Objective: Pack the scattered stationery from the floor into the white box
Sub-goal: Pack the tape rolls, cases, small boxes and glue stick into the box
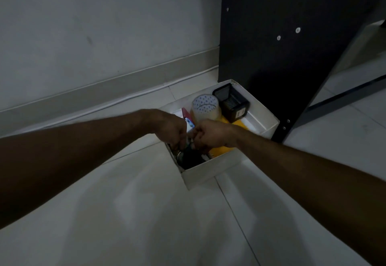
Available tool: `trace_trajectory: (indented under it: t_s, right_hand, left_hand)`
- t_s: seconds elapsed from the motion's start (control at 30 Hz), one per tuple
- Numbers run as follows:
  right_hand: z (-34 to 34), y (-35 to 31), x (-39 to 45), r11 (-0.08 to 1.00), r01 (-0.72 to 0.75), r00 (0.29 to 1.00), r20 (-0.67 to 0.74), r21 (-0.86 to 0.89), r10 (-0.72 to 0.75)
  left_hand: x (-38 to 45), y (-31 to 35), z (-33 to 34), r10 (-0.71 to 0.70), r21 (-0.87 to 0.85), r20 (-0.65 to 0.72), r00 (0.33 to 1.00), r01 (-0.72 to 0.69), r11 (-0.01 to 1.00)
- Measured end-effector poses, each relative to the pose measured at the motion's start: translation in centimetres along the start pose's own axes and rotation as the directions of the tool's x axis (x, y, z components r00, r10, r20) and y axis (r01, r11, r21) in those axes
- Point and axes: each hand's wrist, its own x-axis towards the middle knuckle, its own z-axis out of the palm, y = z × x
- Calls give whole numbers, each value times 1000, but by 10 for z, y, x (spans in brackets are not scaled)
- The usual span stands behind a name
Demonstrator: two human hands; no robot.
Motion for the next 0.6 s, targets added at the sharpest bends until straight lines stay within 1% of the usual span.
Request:
trace_trajectory:
  t_s: [0.03,0.07,0.13,0.17,0.23,0.3,0.4,0.53,0.6]
  right_hand:
    - [5,-1,3,997,24,1000,-9,-75,-25]
    - [8,-1,6,981,50,998,-23,-188,-55]
    - [16,-2,9,916,100,991,-47,-389,-128]
    - [19,-2,10,889,113,987,-51,-443,-151]
    - [21,-1,12,868,134,985,-35,-479,-171]
    - [22,0,13,873,153,982,-24,-464,-185]
    - [24,6,11,864,192,970,-45,-466,-239]
    - [27,11,6,816,232,953,-43,-529,-298]
    - [23,8,1,810,233,952,-45,-538,-304]
  left_hand:
    - [-1,0,0,3,-4,-12,1000,-3,1000]
    - [-3,1,0,4,-7,-21,1000,-4,1000]
    - [-8,2,0,3,-1,-35,999,-3,1000]
    - [-10,2,-1,3,5,-42,999,-3,1000]
    - [-14,2,-2,9,25,-57,998,-8,1000]
    - [-16,2,0,13,41,-69,998,-10,999]
    - [-17,6,2,23,41,-88,996,-20,999]
    - [-17,16,3,67,66,-103,992,-60,996]
    - [-16,19,3,75,89,-130,989,-64,994]
